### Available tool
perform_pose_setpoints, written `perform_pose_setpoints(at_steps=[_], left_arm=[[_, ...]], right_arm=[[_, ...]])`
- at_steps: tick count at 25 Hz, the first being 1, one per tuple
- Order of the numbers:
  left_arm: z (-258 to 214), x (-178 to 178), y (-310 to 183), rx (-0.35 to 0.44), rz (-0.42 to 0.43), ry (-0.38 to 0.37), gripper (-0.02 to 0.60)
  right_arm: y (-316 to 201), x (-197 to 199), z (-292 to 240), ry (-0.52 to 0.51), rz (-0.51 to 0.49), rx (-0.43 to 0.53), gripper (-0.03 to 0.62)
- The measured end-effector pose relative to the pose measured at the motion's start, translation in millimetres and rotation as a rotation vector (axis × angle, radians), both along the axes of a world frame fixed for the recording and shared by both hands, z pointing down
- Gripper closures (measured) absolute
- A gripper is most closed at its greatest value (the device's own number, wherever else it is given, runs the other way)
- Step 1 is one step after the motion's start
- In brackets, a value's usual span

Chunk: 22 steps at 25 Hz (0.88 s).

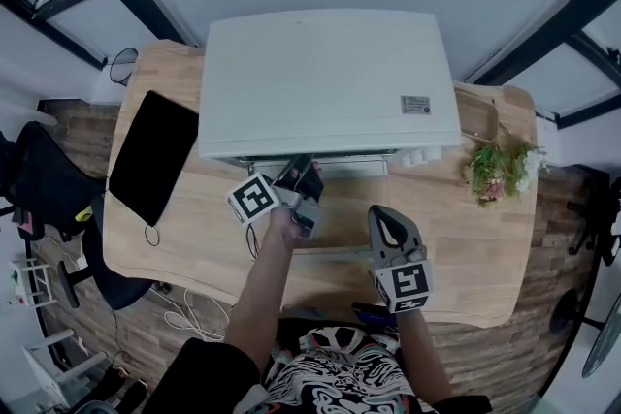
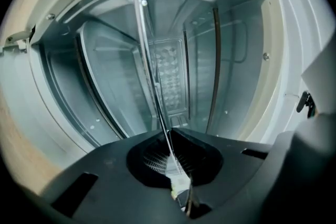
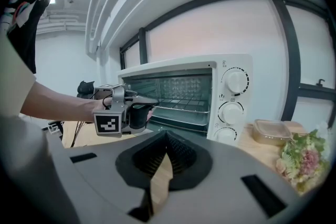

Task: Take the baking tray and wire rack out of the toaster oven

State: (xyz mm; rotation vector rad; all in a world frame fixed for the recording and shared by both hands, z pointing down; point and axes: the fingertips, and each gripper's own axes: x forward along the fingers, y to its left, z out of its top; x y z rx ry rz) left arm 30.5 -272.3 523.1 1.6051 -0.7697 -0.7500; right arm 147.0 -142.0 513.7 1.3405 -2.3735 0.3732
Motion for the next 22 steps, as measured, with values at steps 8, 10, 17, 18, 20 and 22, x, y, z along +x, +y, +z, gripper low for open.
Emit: perform_pose_setpoints(at_steps=[8,10,17,18,20,22], left_arm=[[-1,2,13,0.007,0.001,0.007,0.568],[-2,3,18,0.0,0.001,0.017,0.568],[-1,2,29,0.002,0.004,0.01,0.568],[-2,2,30,0.005,0.005,0.014,0.568],[-4,4,32,0.009,0.01,0.025,0.568],[-5,5,34,0.012,0.015,0.025,0.568]], right_arm=[[6,2,-7,-0.002,-0.004,0.02,0.593],[7,1,-10,-0.003,-0.007,0.026,0.594],[16,4,-15,-0.001,-0.003,0.037,0.594],[16,4,-15,-0.001,-0.002,0.038,0.594],[18,4,-16,0.003,0.0,0.041,0.594],[20,3,-18,0.006,0.0,0.043,0.594]])
